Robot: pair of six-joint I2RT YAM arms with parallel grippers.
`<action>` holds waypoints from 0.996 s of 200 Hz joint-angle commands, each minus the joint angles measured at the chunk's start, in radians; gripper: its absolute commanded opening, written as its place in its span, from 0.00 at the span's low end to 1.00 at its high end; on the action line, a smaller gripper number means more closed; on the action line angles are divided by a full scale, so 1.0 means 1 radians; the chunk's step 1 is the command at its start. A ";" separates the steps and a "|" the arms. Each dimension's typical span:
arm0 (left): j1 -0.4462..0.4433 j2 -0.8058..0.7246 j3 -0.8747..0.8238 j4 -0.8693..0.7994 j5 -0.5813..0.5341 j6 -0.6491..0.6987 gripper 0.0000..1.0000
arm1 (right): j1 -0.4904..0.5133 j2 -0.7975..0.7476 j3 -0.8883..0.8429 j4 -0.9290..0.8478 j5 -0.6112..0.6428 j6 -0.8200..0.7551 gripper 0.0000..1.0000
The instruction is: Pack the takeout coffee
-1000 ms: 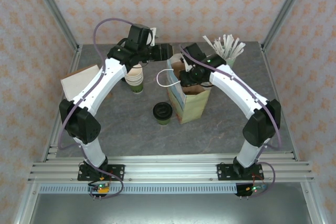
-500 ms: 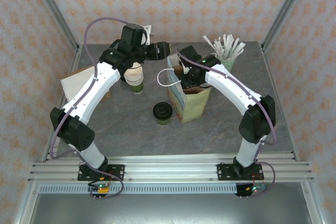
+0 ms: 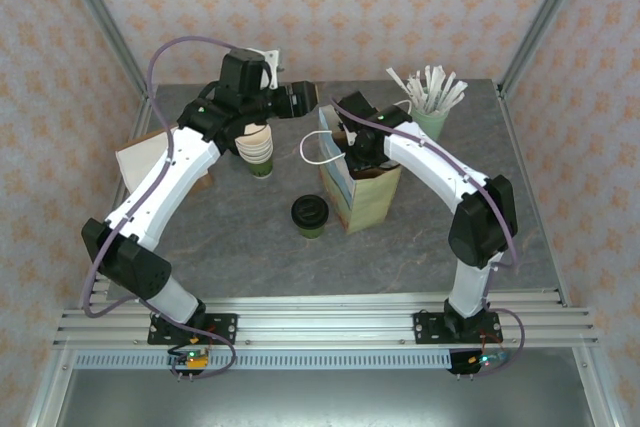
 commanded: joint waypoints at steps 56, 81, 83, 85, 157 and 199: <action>-0.006 -0.078 -0.055 0.022 -0.032 -0.012 0.77 | 0.008 0.030 -0.010 0.007 0.019 -0.021 0.33; -0.007 -0.095 -0.069 0.027 -0.036 -0.016 0.77 | 0.009 0.036 -0.011 0.015 0.021 -0.023 0.33; -0.006 -0.096 -0.070 0.027 -0.036 -0.016 0.77 | 0.008 0.036 -0.012 0.016 0.021 -0.023 0.33; -0.007 -0.096 -0.069 0.026 -0.036 -0.016 0.77 | 0.008 0.037 -0.013 0.017 0.021 -0.024 0.32; -0.006 -0.129 -0.092 0.020 -0.058 -0.007 0.77 | 0.008 0.058 -0.013 0.033 0.019 -0.030 0.32; -0.006 -0.152 -0.115 0.018 -0.080 -0.001 0.77 | 0.008 0.069 -0.018 0.041 0.012 -0.032 0.32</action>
